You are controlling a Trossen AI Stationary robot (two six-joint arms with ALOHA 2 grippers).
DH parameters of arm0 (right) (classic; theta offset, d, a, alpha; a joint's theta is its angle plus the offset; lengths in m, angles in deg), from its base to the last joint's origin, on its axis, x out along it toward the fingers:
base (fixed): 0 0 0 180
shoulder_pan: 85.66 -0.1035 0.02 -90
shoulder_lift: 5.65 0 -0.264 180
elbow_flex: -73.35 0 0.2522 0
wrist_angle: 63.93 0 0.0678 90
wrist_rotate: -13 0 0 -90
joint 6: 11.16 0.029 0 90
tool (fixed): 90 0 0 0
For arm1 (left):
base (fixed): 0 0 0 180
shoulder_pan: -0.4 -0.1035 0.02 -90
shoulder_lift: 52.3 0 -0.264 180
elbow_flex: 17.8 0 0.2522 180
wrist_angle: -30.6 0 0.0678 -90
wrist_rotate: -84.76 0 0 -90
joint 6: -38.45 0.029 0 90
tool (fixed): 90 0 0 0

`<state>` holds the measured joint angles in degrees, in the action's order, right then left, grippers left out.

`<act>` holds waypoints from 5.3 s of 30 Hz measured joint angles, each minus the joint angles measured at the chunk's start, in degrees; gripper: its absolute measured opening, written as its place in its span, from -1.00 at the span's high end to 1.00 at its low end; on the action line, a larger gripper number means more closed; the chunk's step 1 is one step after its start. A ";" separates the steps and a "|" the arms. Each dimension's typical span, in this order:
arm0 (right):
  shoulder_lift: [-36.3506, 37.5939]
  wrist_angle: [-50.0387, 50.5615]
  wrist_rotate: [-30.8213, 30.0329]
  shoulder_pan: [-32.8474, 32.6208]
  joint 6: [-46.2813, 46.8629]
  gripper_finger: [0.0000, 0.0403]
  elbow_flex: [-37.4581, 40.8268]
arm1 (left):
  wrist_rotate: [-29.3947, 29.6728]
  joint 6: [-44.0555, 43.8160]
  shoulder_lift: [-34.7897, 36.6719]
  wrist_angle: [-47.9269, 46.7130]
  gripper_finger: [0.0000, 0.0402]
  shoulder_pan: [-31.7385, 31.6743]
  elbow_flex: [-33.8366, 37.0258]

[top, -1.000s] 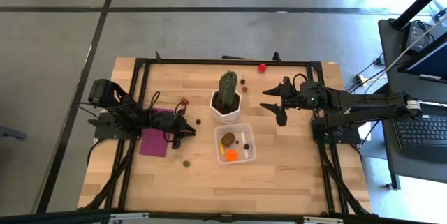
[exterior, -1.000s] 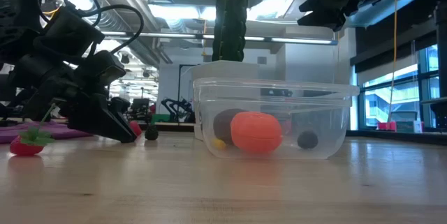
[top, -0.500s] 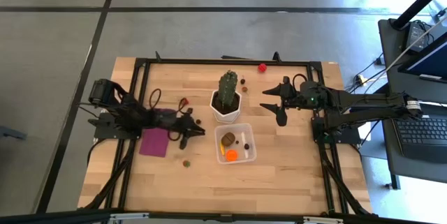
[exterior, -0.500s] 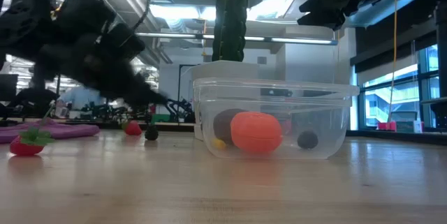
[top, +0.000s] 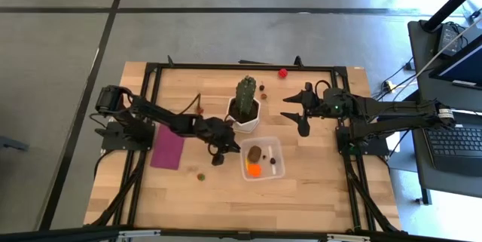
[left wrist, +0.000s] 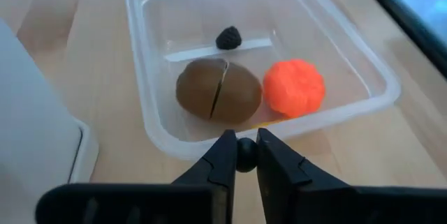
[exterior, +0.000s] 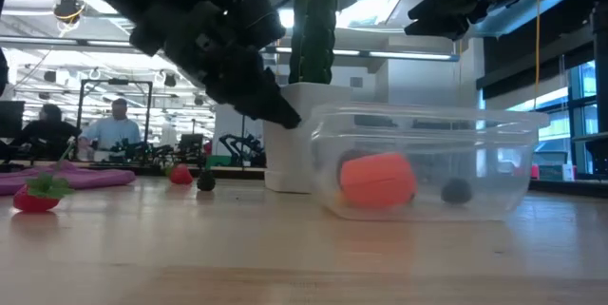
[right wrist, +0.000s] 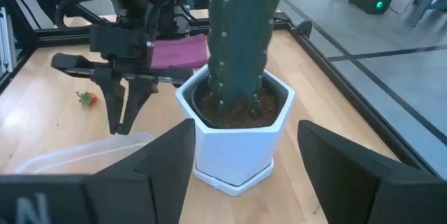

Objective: Pick and placing Produce into tupperware
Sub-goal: Put the blueberry into the transparent bin, then put the bottom strawberry into the transparent bin

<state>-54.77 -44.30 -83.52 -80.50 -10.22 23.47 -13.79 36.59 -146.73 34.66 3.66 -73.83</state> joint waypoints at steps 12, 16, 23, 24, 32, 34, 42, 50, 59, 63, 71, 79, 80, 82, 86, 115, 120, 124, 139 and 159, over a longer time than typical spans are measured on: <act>0.00 0.04 0.04 0.00 -1.44 -0.26 0.00 | 3.85 6.69 -0.04 -23.91 0.83 0.29 -13.74; 0.00 0.04 0.04 0.00 -1.45 -0.26 0.00 | 5.43 9.75 -0.04 -32.40 0.87 0.65 -18.86; 0.00 0.04 0.04 0.01 -1.45 -0.26 0.00 | 8.11 12.62 -0.06 -36.90 0.82 2.26 -22.40; 0.00 0.04 0.04 0.01 -1.45 -0.26 0.00 | 8.22 12.64 -0.08 -36.84 0.82 2.44 -22.61; 0.00 0.03 0.07 0.01 -1.20 -0.26 0.00 | 9.51 15.95 -1.35 -31.48 0.86 3.71 -23.68; 0.00 0.04 0.11 -0.03 -1.19 -0.26 0.00 | 8.62 15.68 -2.93 -30.74 0.83 4.15 -23.54; 0.02 0.58 1.69 -0.53 -1.08 -0.26 0.00 | 7.31 14.05 -10.39 -28.68 0.85 4.84 -27.52; 0.02 2.52 2.16 -0.63 -0.74 -0.26 0.00 | 6.08 12.72 -12.22 -28.71 0.62 4.78 -28.97; 0.02 2.62 2.25 -0.63 0.27 -0.26 0.00 | 6.08 12.52 -12.22 -28.92 0.42 4.77 -28.97; 0.02 2.62 2.25 -0.63 0.30 -0.26 0.00 | 6.10 12.46 -11.61 -30.49 0.29 4.80 -28.97; 0.02 2.56 2.23 -0.63 -0.13 -0.26 0.00 | 11.46 6.35 -6.32 -40.01 -0.21 5.63 -29.00; 0.02 2.25 2.23 -0.63 -1.49 -0.26 0.00 | 13.25 -5.18 1.87 -52.35 -0.33 9.06 -28.96; 0.02 2.20 2.23 -0.63 -1.47 -0.26 0.00 | 13.66 -6.92 3.12 -52.95 -0.33 9.79 -28.72; 0.02 2.17 2.23 -0.63 -1.35 -0.26 0.00 | 13.65 -9.97 6.12 -51.08 -0.32 11.36 -27.56; 0.00 2.05 2.21 -0.63 0.56 -0.26 0.00 | 16.57 -16.14 13.94 -46.19 -0.33 16.00 -22.84; 0.00 -3.12 2.19 -0.63 8.01 -0.26 0.00 | 31.15 -39.59 25.81 -16.05 -0.31 37.36 5.71; 0.00 -3.12 2.19 -0.63 8.55 -0.26 0.00 | 31.19 -39.58 25.79 -23.17 -0.30 38.32 5.71; 0.00 -3.08 2.19 -0.63 9.48 -0.26 0.00 | 34.11 -39.53 24.39 -28.01 -0.28 39.56 5.71; 0.00 -3.04 2.19 -0.63 9.39 -0.26 0.00 | 36.02 -38.78 11.17 -28.00 -0.24 40.36 5.71; 0.00 -3.01 2.19 -0.63 9.40 -0.26 0.00 | 35.89 -43.29 2.70 -26.93 -0.11 40.40 5.71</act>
<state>-54.77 -47.31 -81.34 -81.13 -0.81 23.47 22.10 -6.70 -144.03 7.73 44.06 -68.12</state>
